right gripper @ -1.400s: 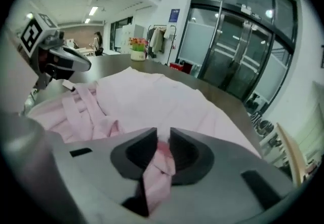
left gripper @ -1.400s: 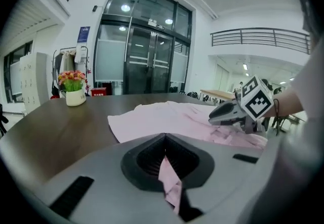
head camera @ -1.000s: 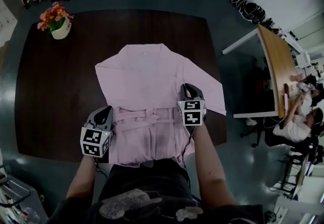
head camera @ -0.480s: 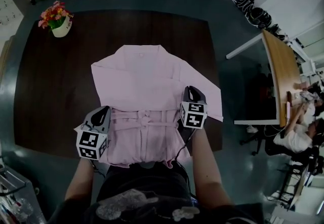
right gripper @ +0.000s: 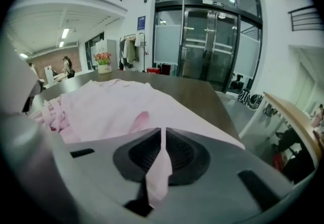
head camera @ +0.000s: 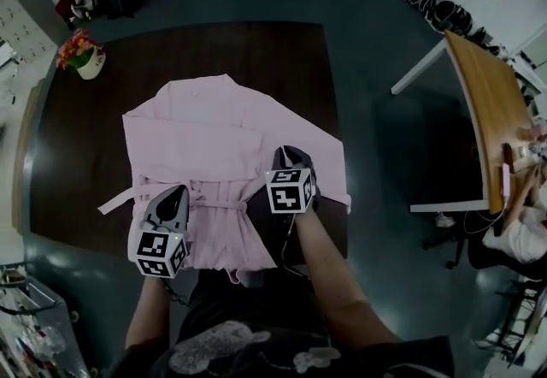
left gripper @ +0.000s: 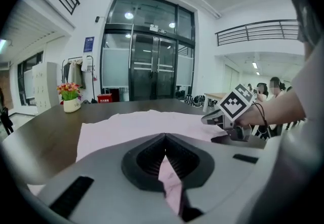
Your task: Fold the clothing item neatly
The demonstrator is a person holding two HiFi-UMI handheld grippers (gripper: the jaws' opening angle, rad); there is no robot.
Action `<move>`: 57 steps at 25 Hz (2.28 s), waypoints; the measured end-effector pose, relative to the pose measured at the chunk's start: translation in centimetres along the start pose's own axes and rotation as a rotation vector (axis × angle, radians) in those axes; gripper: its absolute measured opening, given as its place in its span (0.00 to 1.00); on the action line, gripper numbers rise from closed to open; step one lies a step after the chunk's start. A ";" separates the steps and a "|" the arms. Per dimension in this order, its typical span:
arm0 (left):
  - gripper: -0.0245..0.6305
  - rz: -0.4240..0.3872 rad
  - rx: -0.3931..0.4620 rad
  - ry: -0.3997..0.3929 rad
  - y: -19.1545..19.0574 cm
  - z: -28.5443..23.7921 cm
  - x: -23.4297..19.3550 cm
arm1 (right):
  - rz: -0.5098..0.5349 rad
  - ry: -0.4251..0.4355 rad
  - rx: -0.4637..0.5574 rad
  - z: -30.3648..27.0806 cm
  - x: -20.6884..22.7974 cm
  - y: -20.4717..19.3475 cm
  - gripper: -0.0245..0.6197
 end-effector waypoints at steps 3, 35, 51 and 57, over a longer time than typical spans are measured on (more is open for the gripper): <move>0.05 -0.001 0.018 -0.001 1.7 -0.9 4.2 | -0.032 0.044 0.086 3.7 3.7 -0.5 0.06; 0.05 -0.083 -0.149 -0.245 2.3 -10.6 30.1 | -0.116 0.334 -0.052 7.2 20.7 -24.2 0.23; 0.05 -0.015 -0.134 -0.084 1.6 -7.5 30.9 | -0.039 0.354 -0.026 8.3 21.6 -22.5 0.07; 0.05 0.000 -0.062 -0.093 2.0 -7.3 28.5 | -0.034 0.169 0.094 11.2 25.4 -17.9 0.07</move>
Point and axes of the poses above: the fingertips, and each gripper's own axes: z backward along the fingers, x to its right, y out of its top, the point moved 4 cm from there along z, backward along the fingers, and after that the axes turned 7 degrees about -z, right-handed, at the moved point
